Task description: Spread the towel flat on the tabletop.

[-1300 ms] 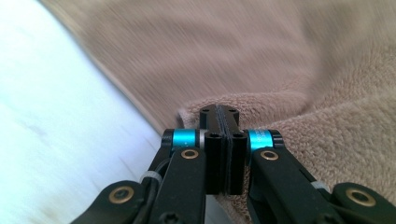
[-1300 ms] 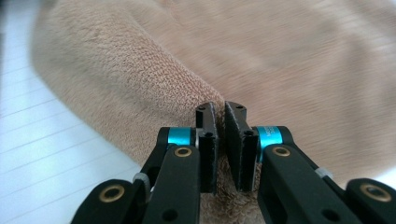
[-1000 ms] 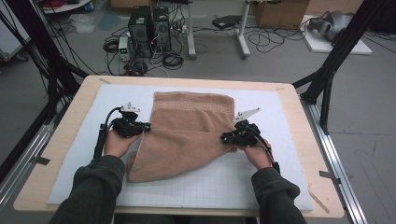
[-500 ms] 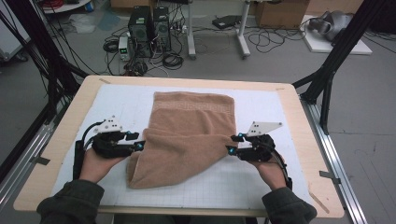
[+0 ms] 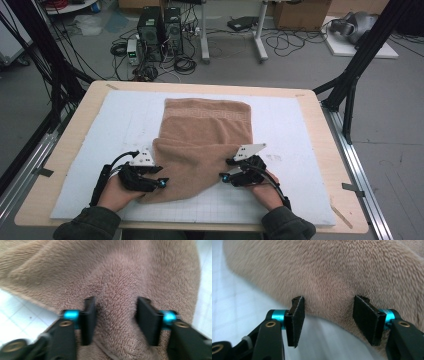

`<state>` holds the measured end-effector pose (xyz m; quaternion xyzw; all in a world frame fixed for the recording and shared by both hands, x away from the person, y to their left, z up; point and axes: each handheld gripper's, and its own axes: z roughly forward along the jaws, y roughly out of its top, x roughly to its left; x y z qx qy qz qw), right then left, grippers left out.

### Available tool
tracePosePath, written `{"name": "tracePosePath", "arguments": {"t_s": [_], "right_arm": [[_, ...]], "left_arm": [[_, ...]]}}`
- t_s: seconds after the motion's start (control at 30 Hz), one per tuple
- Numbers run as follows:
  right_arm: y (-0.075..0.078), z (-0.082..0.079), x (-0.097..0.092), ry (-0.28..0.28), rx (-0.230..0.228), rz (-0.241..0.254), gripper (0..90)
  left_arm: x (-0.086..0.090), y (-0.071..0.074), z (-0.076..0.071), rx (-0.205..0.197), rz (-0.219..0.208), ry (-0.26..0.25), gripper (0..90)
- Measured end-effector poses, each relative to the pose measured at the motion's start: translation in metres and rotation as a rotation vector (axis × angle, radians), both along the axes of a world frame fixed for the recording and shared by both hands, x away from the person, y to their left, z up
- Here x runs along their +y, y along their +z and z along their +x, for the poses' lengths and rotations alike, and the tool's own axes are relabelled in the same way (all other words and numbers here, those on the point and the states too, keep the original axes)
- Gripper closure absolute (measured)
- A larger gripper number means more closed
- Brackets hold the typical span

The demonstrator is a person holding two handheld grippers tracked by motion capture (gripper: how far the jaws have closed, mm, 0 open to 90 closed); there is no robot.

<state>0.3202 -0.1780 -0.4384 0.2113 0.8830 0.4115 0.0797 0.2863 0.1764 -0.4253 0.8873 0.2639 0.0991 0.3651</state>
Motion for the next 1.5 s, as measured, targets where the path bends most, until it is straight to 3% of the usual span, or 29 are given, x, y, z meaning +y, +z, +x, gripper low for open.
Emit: {"name": "tracePosePath", "arguments": {"t_s": [0.07,0.13,0.2,0.27,0.43,0.6,0.7,0.8,0.87,0.93,0.97,1.1,1.13,1.23,1.3,1.37,1.47,1.5], "right_arm": [[-0.001,0.002,0.006,-0.007,-0.015,-0.008,50.8],[-0.002,0.003,0.009,-0.004,-0.022,-0.011,63.0],[-0.002,0.004,0.009,0.024,-0.029,-0.005,75.8],[0.001,0.002,0.007,0.043,-0.043,-0.002,82.0],[0.017,-0.008,-0.009,0.072,-0.060,0.035,84.5],[0.050,-0.024,-0.031,0.097,-0.115,0.091,85.0],[0.081,-0.033,-0.043,0.103,-0.158,0.127,85.0],[0.107,-0.035,-0.050,0.093,-0.197,0.134,85.0],[0.112,-0.027,-0.051,0.078,-0.201,0.128,84.9],[0.108,-0.009,-0.049,0.045,-0.169,0.099,84.8],[0.100,0.005,-0.046,0.023,-0.130,0.093,84.8],[0.069,0.049,-0.032,-0.057,-0.043,0.043,84.6],[0.058,0.060,-0.027,-0.081,-0.011,0.024,84.6],[0.034,0.083,-0.019,-0.127,0.045,-0.002,84.3],[0.023,0.092,-0.018,-0.148,0.081,-0.003,83.5],[0.015,0.097,-0.019,-0.175,0.089,0.008,79.2],[0.020,0.095,-0.025,-0.181,0.079,0.031,72.3],[0.023,0.093,-0.026,-0.180,0.072,0.035,69.6]], "left_arm": [[-0.002,-0.001,0.000,-0.013,0.011,0.006,64.9],[-0.002,-0.001,0.001,-0.010,0.011,0.015,69.1],[-0.001,0.001,0.001,-0.005,-0.001,0.029,70.7],[0.003,0.006,-0.001,-0.009,-0.037,0.039,72.8],[0.010,0.025,-0.013,-0.049,-0.110,0.050,74.1],[0.005,0.052,-0.022,-0.067,-0.179,0.015,74.3],[-0.001,0.073,-0.028,-0.065,-0.244,-0.026,74.3],[-0.007,0.083,-0.025,-0.056,-0.275,-0.039,73.7],[-0.009,0.080,-0.015,-0.053,-0.270,-0.015,73.5],[-0.011,0.071,0.004,-0.027,-0.243,0.024,73.5],[-0.012,0.067,0.013,-0.021,-0.229,0.047,73.5],[-0.014,0.039,0.060,0.018,-0.145,0.168,73.6],[-0.015,0.031,0.070,0.010,-0.116,0.188,73.6],[-0.013,0.009,0.096,0.057,-0.137,0.260,73.0],[-0.010,0.003,0.106,0.079,-0.183,0.296,70.0],[-0.009,0.005,0.108,0.063,-0.192,0.317,62.5],[-0.005,0.015,0.099,0.020,-0.170,0.301,54.0],[-0.002,0.021,0.095,0.010,-0.193,0.306,52.4]]}}
